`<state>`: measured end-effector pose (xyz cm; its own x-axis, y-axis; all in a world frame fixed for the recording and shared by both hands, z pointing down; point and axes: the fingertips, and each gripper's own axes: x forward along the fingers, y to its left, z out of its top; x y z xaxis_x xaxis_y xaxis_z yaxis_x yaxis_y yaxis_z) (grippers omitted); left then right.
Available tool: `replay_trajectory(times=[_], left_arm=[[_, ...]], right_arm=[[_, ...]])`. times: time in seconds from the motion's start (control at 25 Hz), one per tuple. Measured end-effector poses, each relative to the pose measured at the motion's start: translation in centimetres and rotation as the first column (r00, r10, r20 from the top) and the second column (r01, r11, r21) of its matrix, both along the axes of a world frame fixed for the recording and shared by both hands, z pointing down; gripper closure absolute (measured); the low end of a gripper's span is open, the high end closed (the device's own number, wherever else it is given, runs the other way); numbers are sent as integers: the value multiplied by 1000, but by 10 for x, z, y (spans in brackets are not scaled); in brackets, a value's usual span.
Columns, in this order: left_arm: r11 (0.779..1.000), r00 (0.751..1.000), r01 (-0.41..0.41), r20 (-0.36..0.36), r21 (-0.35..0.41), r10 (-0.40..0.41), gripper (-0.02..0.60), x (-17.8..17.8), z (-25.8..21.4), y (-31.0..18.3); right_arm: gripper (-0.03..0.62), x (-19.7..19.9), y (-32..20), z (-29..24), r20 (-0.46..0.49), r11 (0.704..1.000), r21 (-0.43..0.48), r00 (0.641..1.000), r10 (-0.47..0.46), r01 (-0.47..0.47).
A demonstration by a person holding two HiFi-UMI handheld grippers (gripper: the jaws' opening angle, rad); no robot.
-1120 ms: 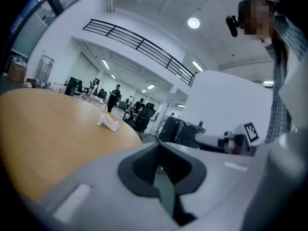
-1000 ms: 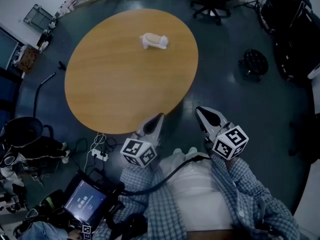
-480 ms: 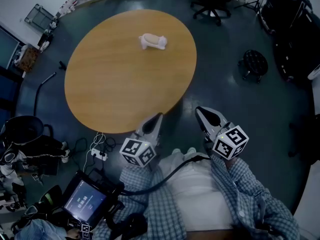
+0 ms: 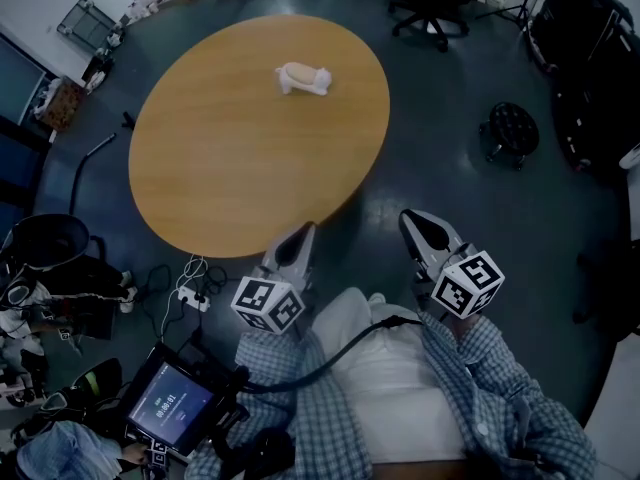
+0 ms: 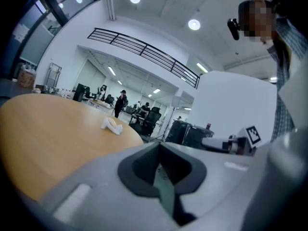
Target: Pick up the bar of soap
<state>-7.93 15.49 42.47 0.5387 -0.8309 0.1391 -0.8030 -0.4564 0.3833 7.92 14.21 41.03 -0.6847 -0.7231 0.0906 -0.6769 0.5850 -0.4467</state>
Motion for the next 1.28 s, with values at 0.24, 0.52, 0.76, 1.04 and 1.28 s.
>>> replay_trajectory(times=[0.24, 0.52, 0.76, 1.04, 1.28], left_arm=[[1000, 1000, 22, 13, -3, -22, 583, 5, 5, -10], [999, 999, 31, 27, 6, -31, 583, 4, 8, -61], [999, 998, 49, 30, -3, -48, 583, -9, 14, -132], [996, 996, 84, -32, -13, -84, 583, -36, 7, -211], [999, 996, 51, 68, -18, -49, 583, -45, 18, -268]], right_arm=[[591, 18, -10, 12, 10, 999, -27, 1000, 21, -20], [591, 20, -54, 18, 9, 999, -37, 1000, 24, -24], [591, 8, -123, 22, -7, 999, -44, 1000, -1, 1], [591, -17, -198, 22, -22, 998, -56, 999, -34, 33], [590, -24, -244, 26, -35, 997, -74, 999, -28, 26]])
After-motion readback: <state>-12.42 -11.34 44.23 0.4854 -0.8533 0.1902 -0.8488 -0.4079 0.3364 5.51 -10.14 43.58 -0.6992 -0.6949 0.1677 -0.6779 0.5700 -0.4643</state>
